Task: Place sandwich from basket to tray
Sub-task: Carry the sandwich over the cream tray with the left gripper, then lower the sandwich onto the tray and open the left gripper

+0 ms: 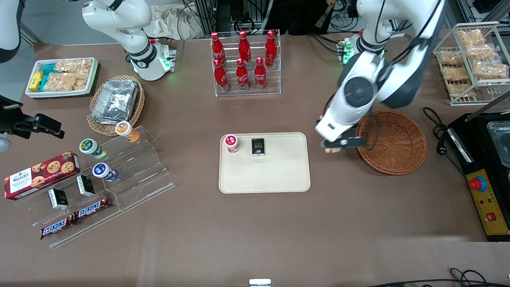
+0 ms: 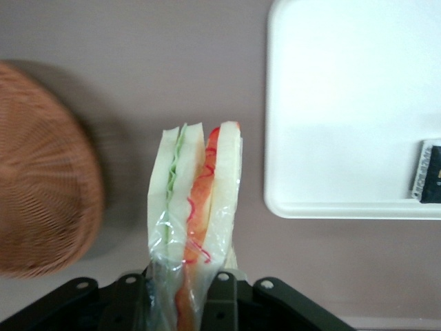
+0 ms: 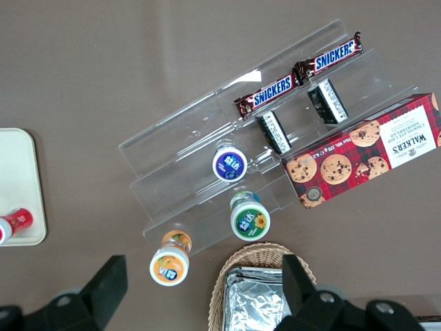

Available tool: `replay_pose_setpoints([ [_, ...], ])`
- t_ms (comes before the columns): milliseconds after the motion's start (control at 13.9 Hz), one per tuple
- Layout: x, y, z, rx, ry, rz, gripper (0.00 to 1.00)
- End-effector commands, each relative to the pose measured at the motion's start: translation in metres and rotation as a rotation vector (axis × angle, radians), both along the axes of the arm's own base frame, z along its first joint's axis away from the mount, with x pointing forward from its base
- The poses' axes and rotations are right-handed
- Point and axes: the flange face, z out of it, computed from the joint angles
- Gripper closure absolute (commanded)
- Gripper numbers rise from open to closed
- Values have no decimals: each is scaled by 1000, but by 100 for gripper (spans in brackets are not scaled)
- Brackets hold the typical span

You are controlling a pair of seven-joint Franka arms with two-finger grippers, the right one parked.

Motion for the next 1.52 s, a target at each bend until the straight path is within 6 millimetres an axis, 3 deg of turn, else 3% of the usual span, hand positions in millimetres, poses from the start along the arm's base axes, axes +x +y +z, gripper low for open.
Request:
replay_pose_setpoints([
  [0,9,-27,-50,-12,-22,-74,100],
  [216,5,-56,-81,-40,-49,-108,100],
  [433,10,-85,-98,-39,-82,-104,100],
  [649,17,-100,-122,-15,-99,-124,100],
  [722,18,-100,-127,-3,-106,-143,90],
  [794,19,-99,-130,8,-113,-153,26],
  [866,19,-99,-129,10,-117,-142,0],
  [1227,22,-97,-122,9,-125,-118,0],
  [1299,24,-97,-115,8,-129,-110,0],
  [1443,25,-97,-83,19,-157,-110,0],
])
